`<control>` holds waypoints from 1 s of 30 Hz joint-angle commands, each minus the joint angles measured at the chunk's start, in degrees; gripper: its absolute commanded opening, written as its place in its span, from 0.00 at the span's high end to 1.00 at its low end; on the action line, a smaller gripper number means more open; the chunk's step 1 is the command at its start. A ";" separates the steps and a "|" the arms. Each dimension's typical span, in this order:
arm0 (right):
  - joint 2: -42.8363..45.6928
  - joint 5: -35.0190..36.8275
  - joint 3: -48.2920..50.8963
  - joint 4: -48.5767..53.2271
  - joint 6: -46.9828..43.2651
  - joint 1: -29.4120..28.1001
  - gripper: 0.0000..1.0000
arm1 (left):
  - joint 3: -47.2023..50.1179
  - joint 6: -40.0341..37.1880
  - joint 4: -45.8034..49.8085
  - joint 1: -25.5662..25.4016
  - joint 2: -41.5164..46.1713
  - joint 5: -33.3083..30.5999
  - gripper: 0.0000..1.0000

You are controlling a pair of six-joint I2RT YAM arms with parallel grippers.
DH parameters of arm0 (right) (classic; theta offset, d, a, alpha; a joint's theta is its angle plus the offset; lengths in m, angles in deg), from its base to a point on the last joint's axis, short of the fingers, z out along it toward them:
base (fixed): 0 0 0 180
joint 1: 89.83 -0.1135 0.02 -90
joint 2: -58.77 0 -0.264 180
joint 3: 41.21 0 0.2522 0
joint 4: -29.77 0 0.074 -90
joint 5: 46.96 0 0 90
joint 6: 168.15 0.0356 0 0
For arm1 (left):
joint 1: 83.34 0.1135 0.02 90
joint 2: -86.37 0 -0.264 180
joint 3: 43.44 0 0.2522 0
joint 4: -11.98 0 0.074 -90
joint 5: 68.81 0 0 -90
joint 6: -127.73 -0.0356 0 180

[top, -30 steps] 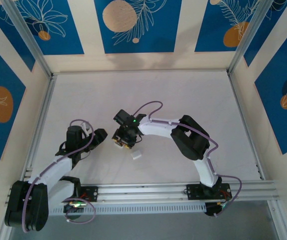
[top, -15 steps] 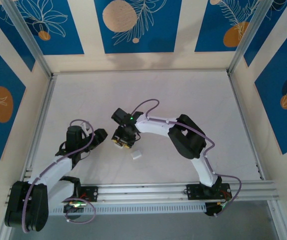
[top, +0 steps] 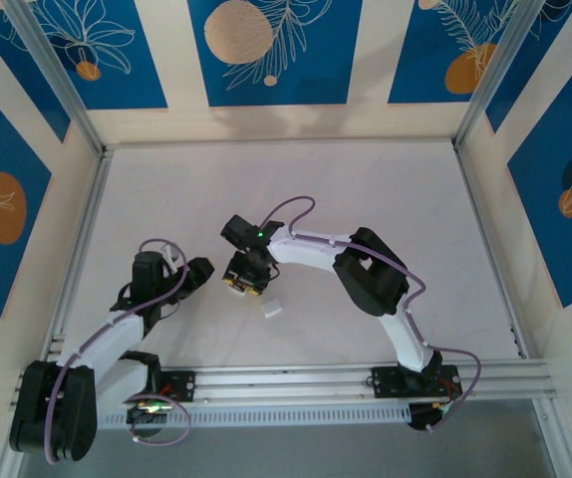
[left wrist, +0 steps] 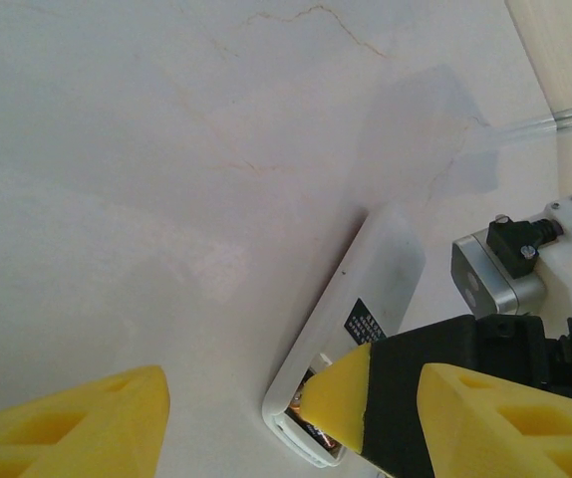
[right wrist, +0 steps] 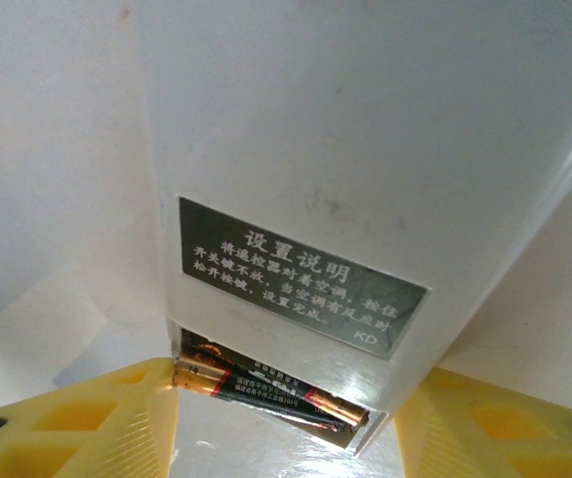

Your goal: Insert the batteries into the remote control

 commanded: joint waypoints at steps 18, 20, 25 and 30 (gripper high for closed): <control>-8.21 -1.38 -3.82 11.09 -3.95 0.14 0.41 | 0.53 -0.55 0.01 1.08 0.96 0.17 0.33; -8.89 -1.39 -4.39 11.97 -4.24 0.15 0.39 | 0.62 -0.55 0.00 1.04 1.02 0.18 0.33; -9.94 -1.39 -5.32 12.96 -4.33 0.04 0.38 | 0.63 -0.55 -0.02 1.05 1.19 0.23 0.33; -8.95 -1.37 -3.84 11.49 -3.97 0.12 0.45 | 0.79 -0.55 -0.04 1.10 1.25 0.26 0.33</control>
